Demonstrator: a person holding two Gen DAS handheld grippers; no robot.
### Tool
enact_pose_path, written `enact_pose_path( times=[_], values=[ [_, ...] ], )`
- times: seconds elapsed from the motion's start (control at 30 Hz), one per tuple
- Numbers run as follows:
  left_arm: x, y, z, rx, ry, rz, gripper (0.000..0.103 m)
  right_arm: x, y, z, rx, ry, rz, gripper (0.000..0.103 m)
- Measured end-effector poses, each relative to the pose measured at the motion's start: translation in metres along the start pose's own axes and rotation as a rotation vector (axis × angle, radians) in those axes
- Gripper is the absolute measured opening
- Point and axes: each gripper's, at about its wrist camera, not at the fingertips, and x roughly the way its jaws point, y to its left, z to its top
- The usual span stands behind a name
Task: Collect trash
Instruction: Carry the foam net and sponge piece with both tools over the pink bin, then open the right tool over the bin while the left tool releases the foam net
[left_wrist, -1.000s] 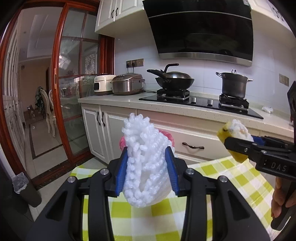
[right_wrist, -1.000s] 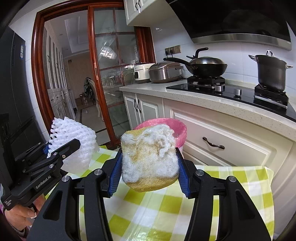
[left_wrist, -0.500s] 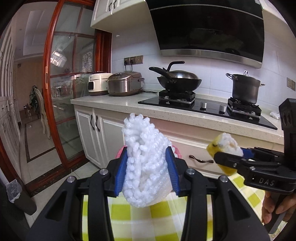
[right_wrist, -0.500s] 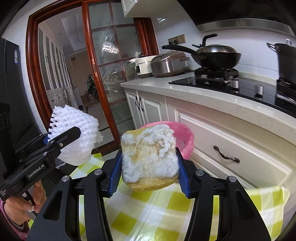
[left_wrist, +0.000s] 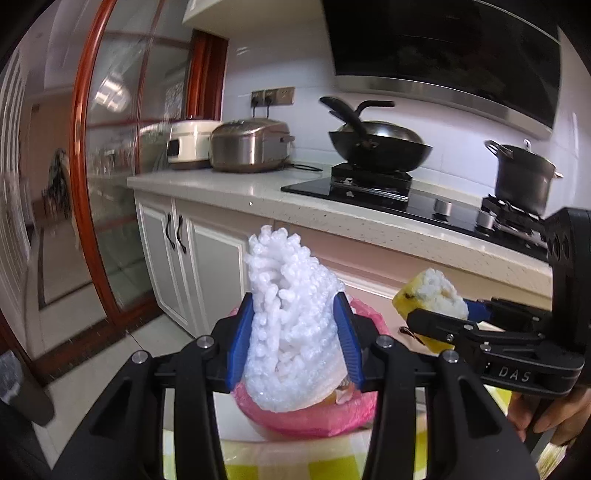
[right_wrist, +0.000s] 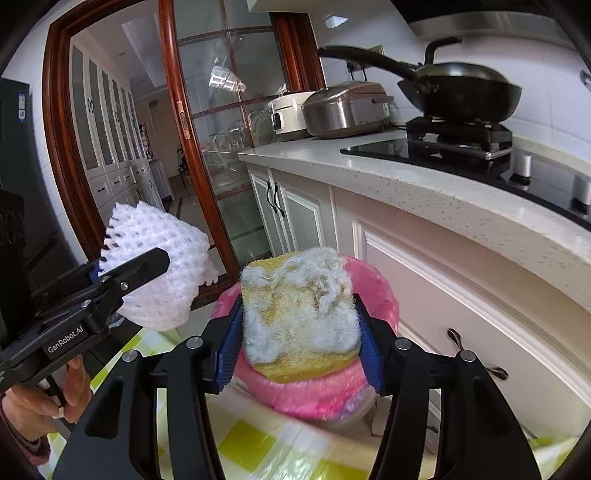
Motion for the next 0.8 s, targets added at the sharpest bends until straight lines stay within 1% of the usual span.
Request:
enact_pose_path(
  times=[0.1,0.2,0.33,0.37,0.4,0.43,0.47,0.5,0.57,0.7,0.8],
  values=[
    [0.016,0.007,0.000,-0.025,0.003,0.004,0.043,0.019,-0.009,0.000,0.005,0.011,0.008,0.055],
    [0.022,0.016,-0.002,-0.050,0.000,0.001,0.043,0.038,-0.013,-0.006,0.010,0.031,0.024,0.055],
    [0.033,0.025,-0.006,-0.037,0.010,0.014,0.043,0.057,-0.009,-0.012,0.009,0.052,0.060,0.056],
    [0.034,0.026,-0.008,-0.039,0.013,0.015,0.044,0.061,-0.008,-0.014,0.011,0.058,0.074,0.058],
    [0.035,0.027,-0.009,-0.041,0.015,0.016,0.044,0.065,-0.007,-0.016,0.013,0.058,0.084,0.068],
    [0.037,0.029,-0.011,-0.044,0.018,0.018,0.044,0.066,-0.007,-0.017,0.017,0.049,0.086,0.072],
    [0.039,0.030,-0.013,-0.048,0.021,0.017,0.044,0.067,-0.008,-0.018,0.024,0.043,0.097,0.074],
    [0.040,0.031,-0.015,-0.051,0.025,0.018,0.044,0.067,-0.009,-0.019,0.028,0.041,0.102,0.074],
    [0.042,0.032,-0.018,-0.050,0.031,0.018,0.044,0.065,-0.010,-0.021,0.032,0.029,0.083,0.074],
    [0.047,0.025,-0.025,-0.041,0.051,0.000,0.044,0.049,-0.017,-0.023,0.050,-0.003,0.077,0.074],
    [0.050,0.015,-0.029,-0.036,0.059,-0.010,0.049,0.035,-0.025,-0.026,0.066,-0.024,0.059,0.074]
  ],
)
